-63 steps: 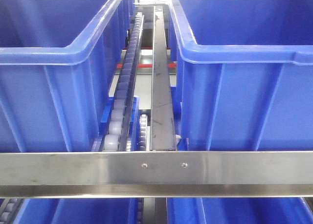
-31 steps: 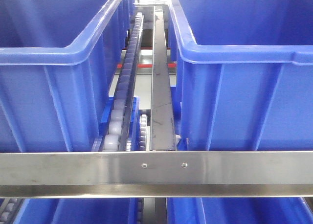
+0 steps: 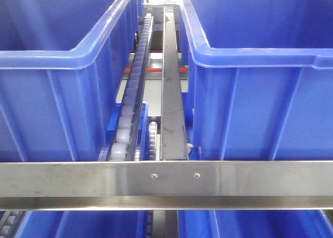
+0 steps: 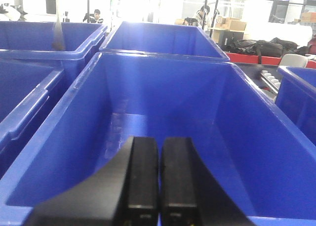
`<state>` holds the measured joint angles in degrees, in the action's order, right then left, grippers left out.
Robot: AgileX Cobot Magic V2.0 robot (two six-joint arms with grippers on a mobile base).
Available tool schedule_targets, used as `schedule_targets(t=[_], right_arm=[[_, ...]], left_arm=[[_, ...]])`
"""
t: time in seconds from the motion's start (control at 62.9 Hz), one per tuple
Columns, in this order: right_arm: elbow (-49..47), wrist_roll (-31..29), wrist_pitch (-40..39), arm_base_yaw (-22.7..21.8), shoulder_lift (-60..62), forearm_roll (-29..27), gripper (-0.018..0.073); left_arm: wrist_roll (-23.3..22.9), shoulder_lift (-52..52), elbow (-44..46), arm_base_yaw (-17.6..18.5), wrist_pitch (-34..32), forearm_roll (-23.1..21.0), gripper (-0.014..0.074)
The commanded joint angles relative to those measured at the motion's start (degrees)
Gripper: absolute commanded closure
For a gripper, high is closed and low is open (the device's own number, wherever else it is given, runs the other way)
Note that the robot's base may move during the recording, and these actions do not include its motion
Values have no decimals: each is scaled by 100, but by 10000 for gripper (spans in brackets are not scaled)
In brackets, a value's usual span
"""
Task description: Pick and sort blue part to right shelf
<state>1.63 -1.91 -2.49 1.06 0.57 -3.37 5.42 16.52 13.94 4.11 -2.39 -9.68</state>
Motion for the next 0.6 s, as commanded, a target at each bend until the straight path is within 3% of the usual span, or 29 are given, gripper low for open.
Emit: schedule_targets(t=[0.0,0.588], right_arm=[[-109,42,-550,-17,133,72,538],[-109,37,-534,-17,128,72,538]], left_arm=[[-16,38,166,-14,-479,-49,472],[-16,38,166,-14,-479,-49,472]])
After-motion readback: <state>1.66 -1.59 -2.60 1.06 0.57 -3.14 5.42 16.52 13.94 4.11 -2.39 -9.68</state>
